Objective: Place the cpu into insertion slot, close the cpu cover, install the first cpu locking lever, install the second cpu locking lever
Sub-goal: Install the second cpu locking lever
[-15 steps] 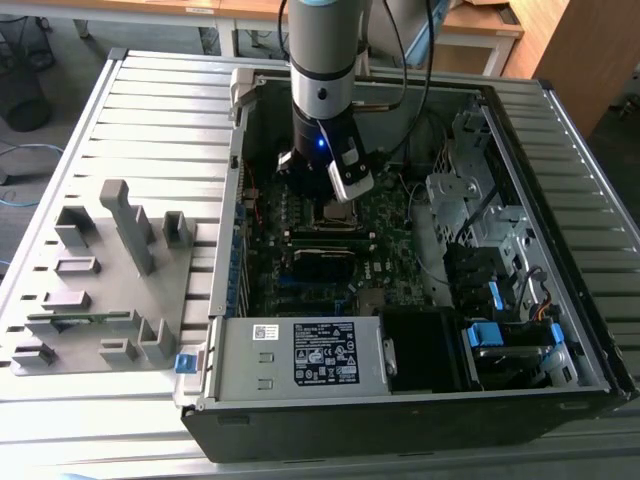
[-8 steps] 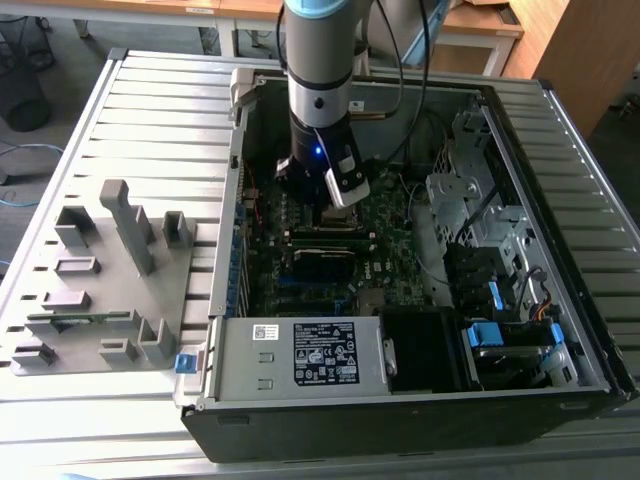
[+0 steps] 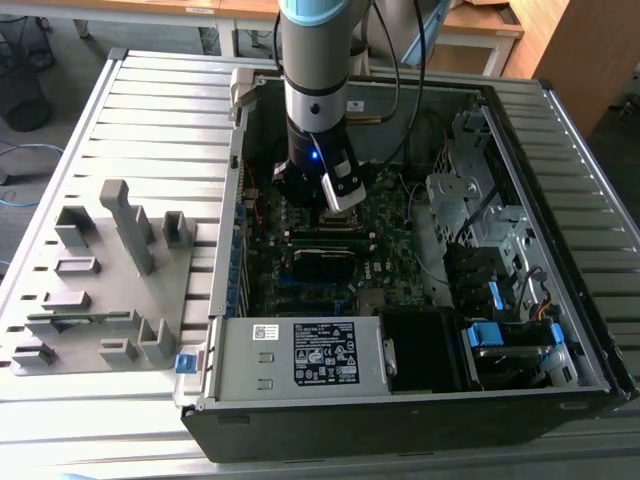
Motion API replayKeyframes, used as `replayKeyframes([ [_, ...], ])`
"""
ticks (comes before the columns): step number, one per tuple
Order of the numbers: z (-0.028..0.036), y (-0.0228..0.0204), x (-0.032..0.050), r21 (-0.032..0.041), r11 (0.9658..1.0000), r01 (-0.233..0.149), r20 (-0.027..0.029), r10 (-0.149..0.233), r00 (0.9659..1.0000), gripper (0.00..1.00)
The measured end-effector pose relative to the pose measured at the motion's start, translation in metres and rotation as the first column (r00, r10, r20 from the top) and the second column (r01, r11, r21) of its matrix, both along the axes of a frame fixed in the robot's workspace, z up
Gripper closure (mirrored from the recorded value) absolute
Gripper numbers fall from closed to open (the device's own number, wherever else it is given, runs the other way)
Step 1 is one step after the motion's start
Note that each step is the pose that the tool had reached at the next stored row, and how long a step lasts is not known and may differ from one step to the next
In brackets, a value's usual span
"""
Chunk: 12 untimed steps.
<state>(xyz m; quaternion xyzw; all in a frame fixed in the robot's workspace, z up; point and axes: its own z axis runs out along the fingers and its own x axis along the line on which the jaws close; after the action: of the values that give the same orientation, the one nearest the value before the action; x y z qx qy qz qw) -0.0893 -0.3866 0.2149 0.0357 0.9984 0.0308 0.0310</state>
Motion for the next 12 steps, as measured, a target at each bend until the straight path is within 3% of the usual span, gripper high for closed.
replayKeyframes([
  [5,-0.0011,-0.0001,-0.0005,0.0003,1.0000,0.000,0.0003,0.000,1.0000,0.90],
  [12,-0.0088,0.0002,-0.0038,0.0004,1.0000,0.000,0.0000,0.000,1.0000,0.90],
])
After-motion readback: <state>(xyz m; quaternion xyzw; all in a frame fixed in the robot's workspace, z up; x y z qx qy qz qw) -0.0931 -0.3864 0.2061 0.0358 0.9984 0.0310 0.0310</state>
